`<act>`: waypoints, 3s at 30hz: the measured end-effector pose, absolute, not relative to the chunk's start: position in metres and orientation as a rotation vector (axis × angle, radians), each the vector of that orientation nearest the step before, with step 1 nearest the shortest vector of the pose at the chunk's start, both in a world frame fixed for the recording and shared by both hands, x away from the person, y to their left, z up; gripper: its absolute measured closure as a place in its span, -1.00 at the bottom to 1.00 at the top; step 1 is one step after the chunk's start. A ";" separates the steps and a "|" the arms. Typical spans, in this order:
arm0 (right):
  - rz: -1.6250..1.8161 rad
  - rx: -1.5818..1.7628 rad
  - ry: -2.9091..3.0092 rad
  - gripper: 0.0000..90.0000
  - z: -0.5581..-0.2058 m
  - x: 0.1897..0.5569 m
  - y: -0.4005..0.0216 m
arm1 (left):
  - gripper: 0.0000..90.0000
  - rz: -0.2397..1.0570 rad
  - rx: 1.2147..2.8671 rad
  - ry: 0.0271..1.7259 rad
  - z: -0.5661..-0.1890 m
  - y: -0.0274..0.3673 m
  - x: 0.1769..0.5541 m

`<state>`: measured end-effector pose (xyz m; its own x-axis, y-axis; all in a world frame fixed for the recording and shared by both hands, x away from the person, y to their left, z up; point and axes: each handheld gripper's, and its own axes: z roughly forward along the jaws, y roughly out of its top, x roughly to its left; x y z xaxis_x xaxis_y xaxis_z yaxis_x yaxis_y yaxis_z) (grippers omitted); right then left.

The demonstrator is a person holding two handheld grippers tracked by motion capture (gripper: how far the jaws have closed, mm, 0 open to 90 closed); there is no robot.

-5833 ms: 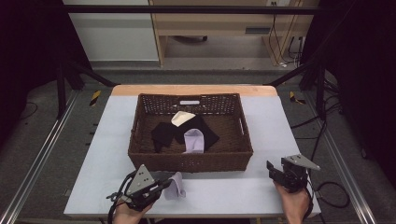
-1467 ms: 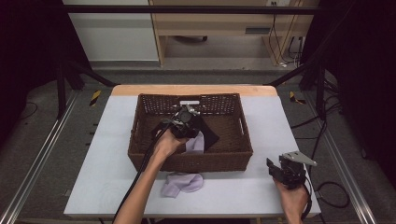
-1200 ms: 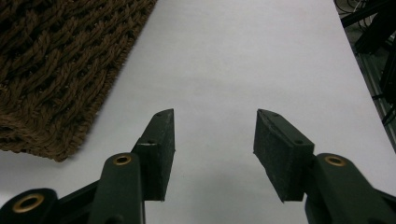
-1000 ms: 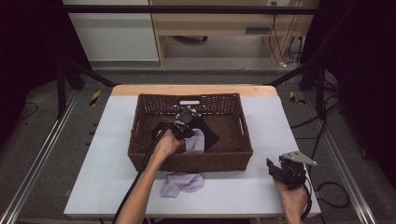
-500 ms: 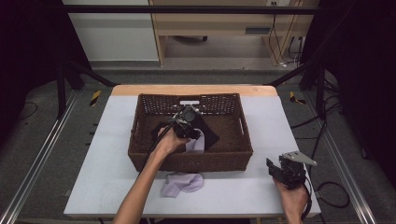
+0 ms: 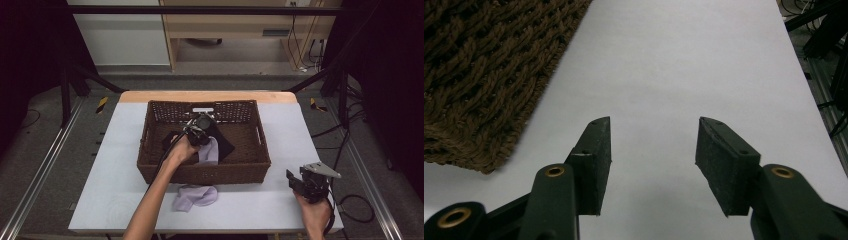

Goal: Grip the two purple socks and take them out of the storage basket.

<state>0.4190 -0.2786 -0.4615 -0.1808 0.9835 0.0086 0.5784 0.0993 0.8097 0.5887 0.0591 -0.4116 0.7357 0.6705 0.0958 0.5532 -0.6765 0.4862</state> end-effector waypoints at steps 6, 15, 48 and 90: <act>0.938 1.527 1.819 0.08 -0.461 0.419 -0.280 | 0.90 0.437 2.322 0.965 -0.392 0.072 0.581; 0.934 1.525 1.820 0.08 -0.461 0.419 -0.279 | 0.91 0.554 2.093 0.862 -0.360 0.089 0.549; 0.921 1.529 1.816 0.09 -0.462 0.419 -0.279 | 0.91 0.629 1.673 0.722 -0.277 0.179 0.452; 0.941 1.503 1.824 0.43 -0.462 0.416 -0.279 | 0.92 0.523 1.750 0.682 -0.338 0.190 0.363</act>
<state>0.4163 -0.2790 -0.4620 -0.1887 0.9820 -0.0042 0.5658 0.1123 0.8169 0.3628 0.1895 -0.3376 0.7338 0.6793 0.0052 0.1808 -0.2027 0.9624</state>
